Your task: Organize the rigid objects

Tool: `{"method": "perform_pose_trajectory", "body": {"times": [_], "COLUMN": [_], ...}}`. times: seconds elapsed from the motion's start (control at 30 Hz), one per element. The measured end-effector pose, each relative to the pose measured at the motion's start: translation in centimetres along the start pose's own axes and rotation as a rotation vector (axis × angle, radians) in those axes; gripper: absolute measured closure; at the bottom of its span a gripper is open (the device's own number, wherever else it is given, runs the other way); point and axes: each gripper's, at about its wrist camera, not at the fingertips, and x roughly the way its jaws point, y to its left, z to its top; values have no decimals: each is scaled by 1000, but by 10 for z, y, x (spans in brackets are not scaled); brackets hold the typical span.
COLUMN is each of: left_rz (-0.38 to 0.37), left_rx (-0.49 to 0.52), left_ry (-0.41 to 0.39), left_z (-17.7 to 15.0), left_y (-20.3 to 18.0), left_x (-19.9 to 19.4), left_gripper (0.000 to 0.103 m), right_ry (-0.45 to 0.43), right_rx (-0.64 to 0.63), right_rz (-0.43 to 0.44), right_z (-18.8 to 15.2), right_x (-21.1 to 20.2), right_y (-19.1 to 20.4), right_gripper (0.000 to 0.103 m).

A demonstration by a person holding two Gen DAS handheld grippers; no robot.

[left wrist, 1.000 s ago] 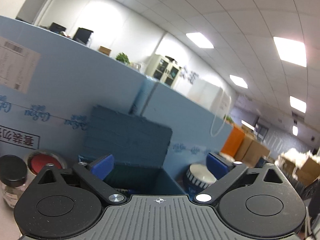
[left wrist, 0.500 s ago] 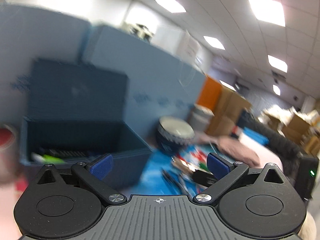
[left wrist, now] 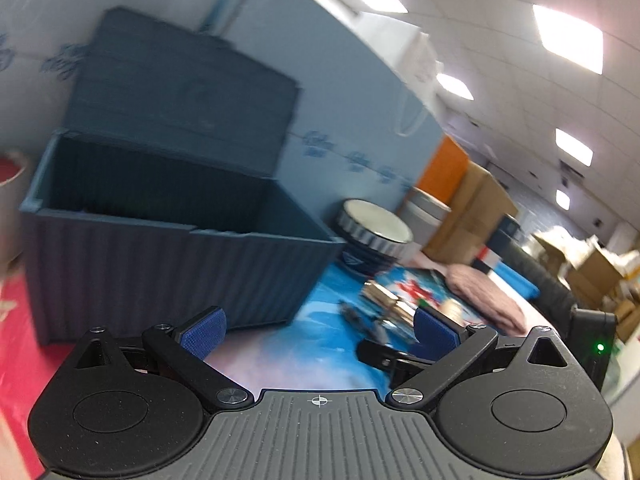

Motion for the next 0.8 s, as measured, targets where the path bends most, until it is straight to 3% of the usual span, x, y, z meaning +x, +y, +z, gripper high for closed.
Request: {"method": "perform_pose_trajectory", "body": {"times": [0.2,0.43,0.53,0.57,0.8], "left_rz": [26,62,85,86,102], "left_rx": [11,8,2,2,26], "left_ry": [-37,-24,-22,-24,-41], "left_z": [-5,-8,-9,-9,-10], "left_y": [0,4,5,5,2], "left_x": [1,8,8,7,6], "left_gripper": [2,2,2,2,2], "right_ry": [45,56,55,51,22], "right_rx": [-19,-74,-93,-90,-42], "right_rz": [-29,-51,-65,-68,-49], "right_z": [-6,-3,0,0,-1], "right_x": [13,25,30,30,19], "right_y": [0,4,5,3,-8], "right_gripper": [42,43,56,64,86]}}
